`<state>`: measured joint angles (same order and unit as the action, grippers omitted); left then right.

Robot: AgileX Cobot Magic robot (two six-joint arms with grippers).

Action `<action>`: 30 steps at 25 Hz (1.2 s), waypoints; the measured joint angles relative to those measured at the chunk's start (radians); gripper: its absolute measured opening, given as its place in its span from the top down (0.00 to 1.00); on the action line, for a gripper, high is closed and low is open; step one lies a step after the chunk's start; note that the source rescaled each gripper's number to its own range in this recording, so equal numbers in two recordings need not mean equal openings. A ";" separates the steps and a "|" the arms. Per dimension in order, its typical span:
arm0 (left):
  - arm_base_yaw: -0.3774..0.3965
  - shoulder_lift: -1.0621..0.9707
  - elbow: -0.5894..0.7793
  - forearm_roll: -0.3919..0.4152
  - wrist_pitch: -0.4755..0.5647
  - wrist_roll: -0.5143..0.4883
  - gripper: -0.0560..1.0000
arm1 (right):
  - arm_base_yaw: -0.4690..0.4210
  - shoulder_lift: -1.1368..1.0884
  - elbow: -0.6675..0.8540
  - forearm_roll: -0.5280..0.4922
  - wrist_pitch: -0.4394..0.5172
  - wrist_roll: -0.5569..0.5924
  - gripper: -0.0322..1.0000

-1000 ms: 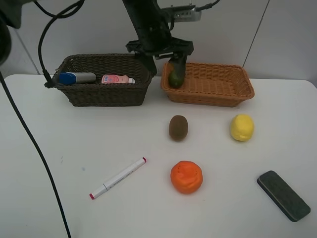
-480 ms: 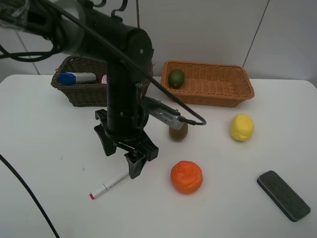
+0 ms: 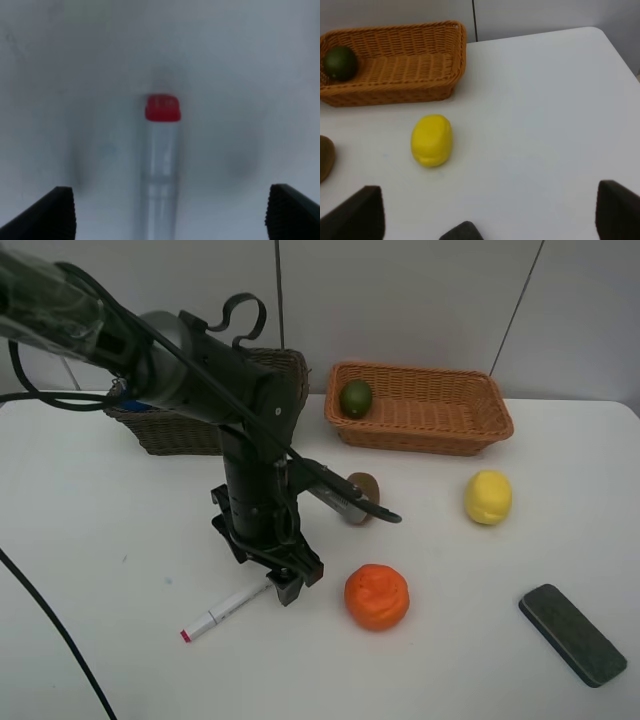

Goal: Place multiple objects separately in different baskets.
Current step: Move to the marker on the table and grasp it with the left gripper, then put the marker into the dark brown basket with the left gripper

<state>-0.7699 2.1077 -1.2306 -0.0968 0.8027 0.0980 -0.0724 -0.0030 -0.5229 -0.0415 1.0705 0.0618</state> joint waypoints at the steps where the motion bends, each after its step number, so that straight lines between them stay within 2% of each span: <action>1: 0.000 0.012 0.001 0.000 -0.009 0.001 0.00 | 0.000 0.000 0.000 0.000 0.000 0.000 0.00; 6: 0.000 0.023 0.000 0.002 -0.015 -0.019 0.01 | 0.000 0.000 0.000 0.000 0.000 0.000 0.00; 7: 0.000 0.023 0.000 0.006 -0.016 -0.029 0.04 | 0.000 0.000 0.000 0.000 0.000 0.000 0.00; 8: 0.000 0.023 0.000 0.010 -0.016 -0.036 0.11 | 0.000 0.000 0.000 0.000 0.000 0.000 0.00; 10: 0.000 0.025 0.000 0.017 -0.011 -0.042 0.38 | 0.000 0.000 0.000 0.000 0.000 0.000 0.00; 12: 0.000 0.028 0.000 0.018 0.002 -0.043 0.80 | 0.000 0.000 0.000 0.000 0.000 0.000 0.00; 13: 0.000 0.028 0.000 0.022 0.009 -0.043 0.95 | 0.000 0.000 0.000 0.000 0.000 0.000 0.00; 20: 0.000 0.009 0.000 0.022 0.017 -0.043 0.93 | 0.000 0.000 0.000 0.000 0.000 0.000 0.00; 24: 0.009 -0.135 -0.053 0.024 -0.014 -0.043 0.93 | 0.000 0.000 0.000 0.000 0.000 0.000 0.00; 26: 0.036 -0.219 -0.104 0.029 -0.069 -0.043 0.93 | 0.000 0.000 0.000 0.000 0.000 0.000 0.00; 30: 0.152 -0.309 -0.209 0.041 -0.191 -0.052 0.93 | 0.000 0.000 0.000 0.000 0.000 0.000 0.00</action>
<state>-0.6179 1.7984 -1.4400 -0.0557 0.6117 0.0461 -0.0724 -0.0030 -0.5229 -0.0415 1.0705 0.0618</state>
